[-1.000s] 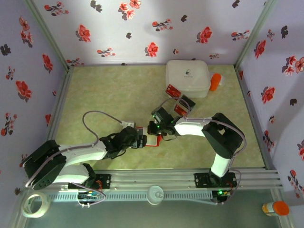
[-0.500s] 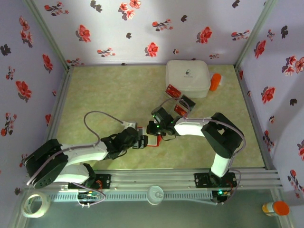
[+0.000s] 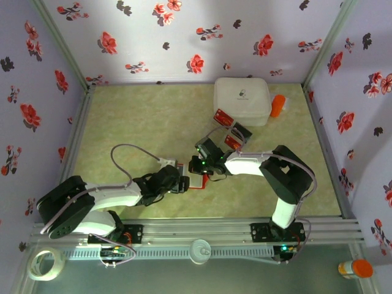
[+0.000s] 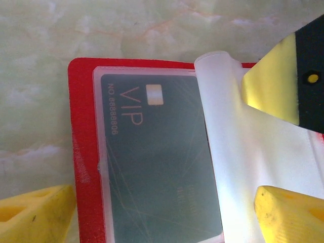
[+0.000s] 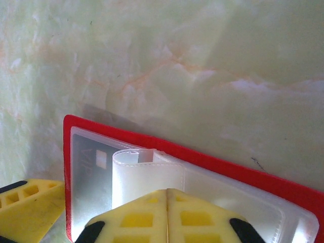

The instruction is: Put the credit cards into the card holder

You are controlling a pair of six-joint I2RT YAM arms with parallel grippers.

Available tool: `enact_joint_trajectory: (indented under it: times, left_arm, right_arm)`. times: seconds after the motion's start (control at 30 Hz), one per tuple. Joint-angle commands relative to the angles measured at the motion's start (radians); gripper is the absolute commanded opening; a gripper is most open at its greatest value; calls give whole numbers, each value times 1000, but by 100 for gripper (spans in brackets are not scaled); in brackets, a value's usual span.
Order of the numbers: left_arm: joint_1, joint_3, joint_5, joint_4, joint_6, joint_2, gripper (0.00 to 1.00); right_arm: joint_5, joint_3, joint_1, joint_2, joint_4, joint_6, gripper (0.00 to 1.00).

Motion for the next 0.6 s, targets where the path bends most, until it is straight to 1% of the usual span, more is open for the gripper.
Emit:
enact_joint_trajectory:
  times: [0.0,0.1,0.2,0.43,0.57]
  left_arm:
    - [-8,-21,-4,19,7,10,90]
    - [-9,-23,-5,21,7,12,89]
    - [-9,-25,-4,22,7,10,89]
    - [-9,-26,-4,18,10,1,89]
    - [-9,-25,-5,18,9,0,89]
  right_arm:
    - [18,-12,-2,-55,-31,8,20]
    - [32,-24,-8,-89,-45,6,32]
    - [42,-35,-10,-105,-46,7,40]
    - [25,-46,-11,-67,-10,28,49]
    - [2,-42,-10,-39,19,38,51]
